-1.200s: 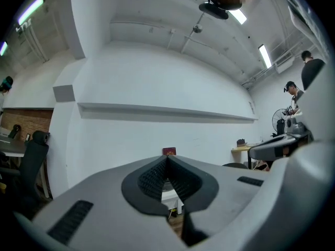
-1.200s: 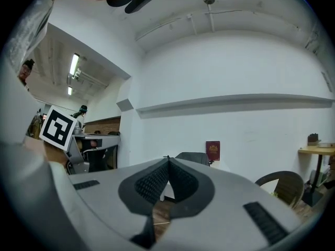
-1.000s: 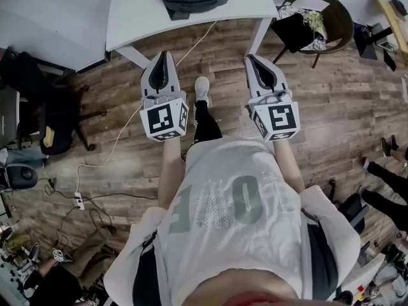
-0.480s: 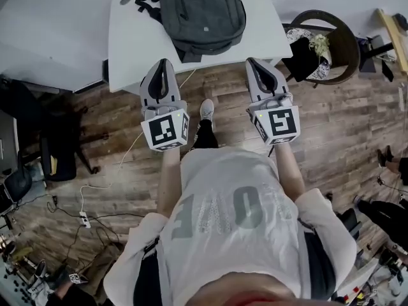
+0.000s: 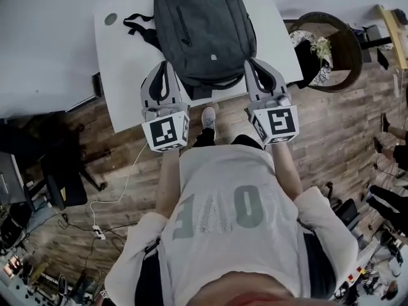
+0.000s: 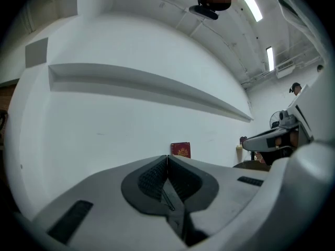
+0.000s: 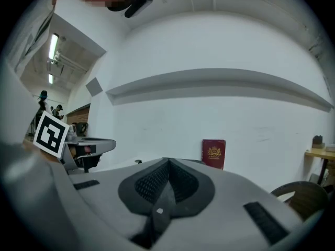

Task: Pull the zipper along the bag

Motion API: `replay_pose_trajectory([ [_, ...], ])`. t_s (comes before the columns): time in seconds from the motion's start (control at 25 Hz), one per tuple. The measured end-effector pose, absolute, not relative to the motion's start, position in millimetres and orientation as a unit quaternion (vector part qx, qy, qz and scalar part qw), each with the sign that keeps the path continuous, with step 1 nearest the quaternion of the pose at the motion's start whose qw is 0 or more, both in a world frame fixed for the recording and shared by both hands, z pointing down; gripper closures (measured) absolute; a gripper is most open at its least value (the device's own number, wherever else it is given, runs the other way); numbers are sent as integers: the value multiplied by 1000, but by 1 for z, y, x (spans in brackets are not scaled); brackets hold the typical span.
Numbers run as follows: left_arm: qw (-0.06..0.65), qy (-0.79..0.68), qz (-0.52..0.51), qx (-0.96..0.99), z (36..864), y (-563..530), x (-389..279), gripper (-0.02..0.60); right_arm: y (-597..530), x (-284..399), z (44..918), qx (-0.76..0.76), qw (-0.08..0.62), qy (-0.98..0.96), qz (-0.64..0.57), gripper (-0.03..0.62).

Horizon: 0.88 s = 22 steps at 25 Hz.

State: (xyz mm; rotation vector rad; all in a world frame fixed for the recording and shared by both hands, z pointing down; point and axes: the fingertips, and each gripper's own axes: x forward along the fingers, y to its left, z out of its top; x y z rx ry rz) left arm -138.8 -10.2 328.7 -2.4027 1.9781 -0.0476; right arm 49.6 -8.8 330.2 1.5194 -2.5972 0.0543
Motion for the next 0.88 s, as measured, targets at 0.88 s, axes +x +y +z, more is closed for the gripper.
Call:
replay_pose_trajectory([
  [0.88, 34, 688, -37, -724, 320, -105, -127, 557, -125, 79, 326, 483, 25, -875, 21, 565],
])
